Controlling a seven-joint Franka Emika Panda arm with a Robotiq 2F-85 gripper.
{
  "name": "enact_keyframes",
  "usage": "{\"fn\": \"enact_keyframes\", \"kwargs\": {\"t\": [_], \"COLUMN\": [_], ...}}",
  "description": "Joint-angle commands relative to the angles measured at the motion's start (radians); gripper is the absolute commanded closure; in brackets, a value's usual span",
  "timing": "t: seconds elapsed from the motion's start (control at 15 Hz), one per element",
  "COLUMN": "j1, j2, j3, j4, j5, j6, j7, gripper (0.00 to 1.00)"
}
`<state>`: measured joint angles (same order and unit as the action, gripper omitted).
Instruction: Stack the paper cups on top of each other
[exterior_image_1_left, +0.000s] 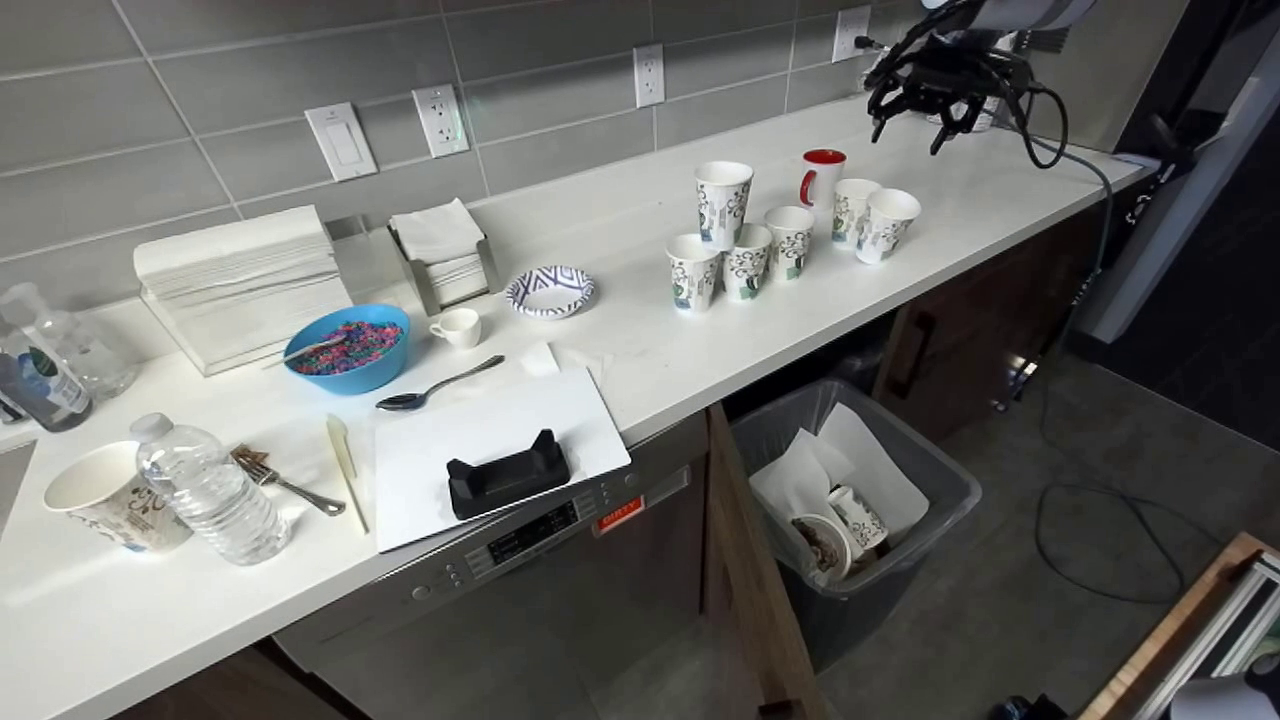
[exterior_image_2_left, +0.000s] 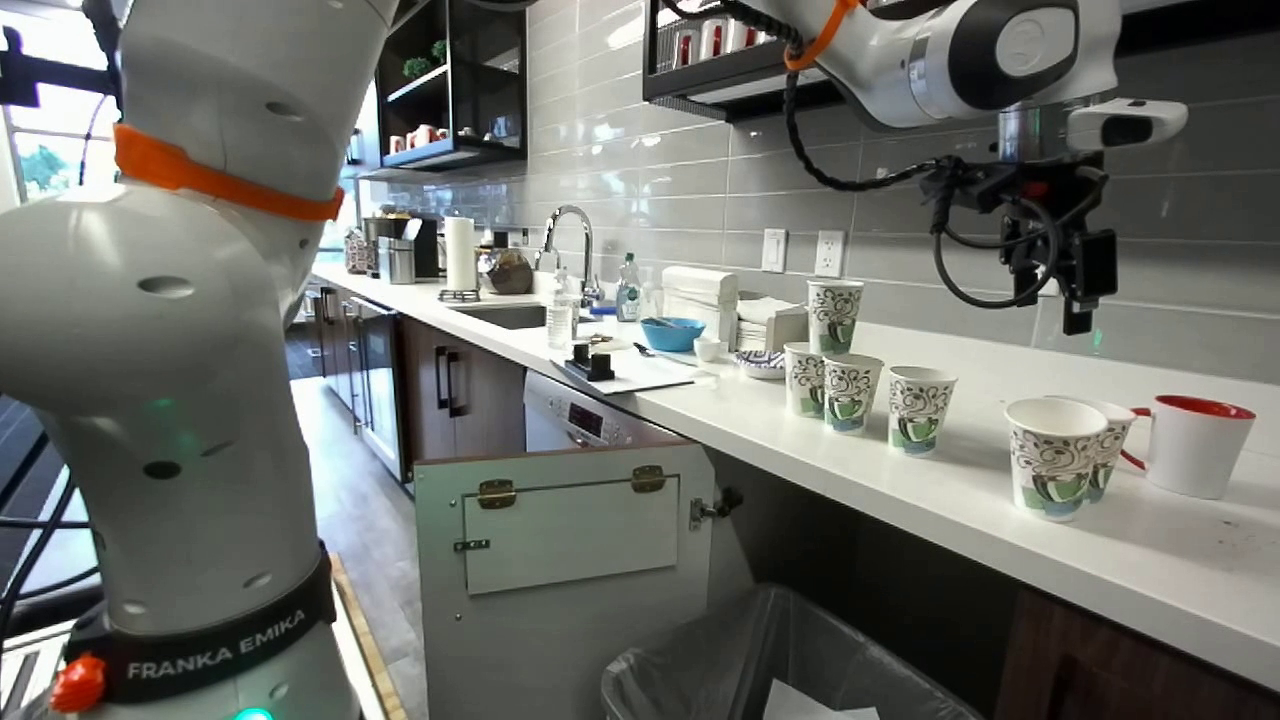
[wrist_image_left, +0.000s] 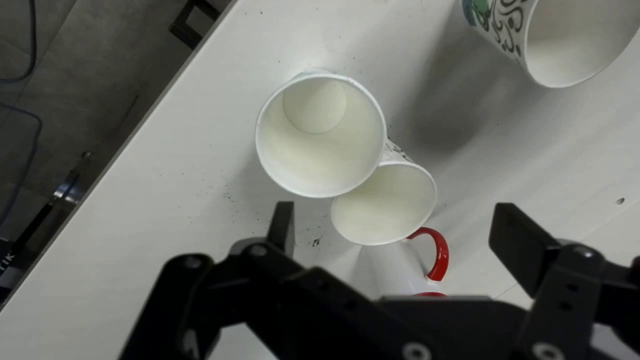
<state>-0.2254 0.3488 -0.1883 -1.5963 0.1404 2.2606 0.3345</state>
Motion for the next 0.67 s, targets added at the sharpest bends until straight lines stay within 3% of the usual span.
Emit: {"fn": "enact_keyframes", "kwargs": {"t": [0.0,0.27,0.6], "j1": [0.010,0.005,-0.054], "j2": [0.009,0.039,0.103], "j3": [-0.017,-0.057,-0.042], "j4": [0.003,-0.024,-0.023], "j5": [-0.021,-0.078,-0.031], "j6": [-0.002,0.034,0.022], "j7": [0.013,0.030,-0.103], "gripper": [0.00,0.00,0.00]}}
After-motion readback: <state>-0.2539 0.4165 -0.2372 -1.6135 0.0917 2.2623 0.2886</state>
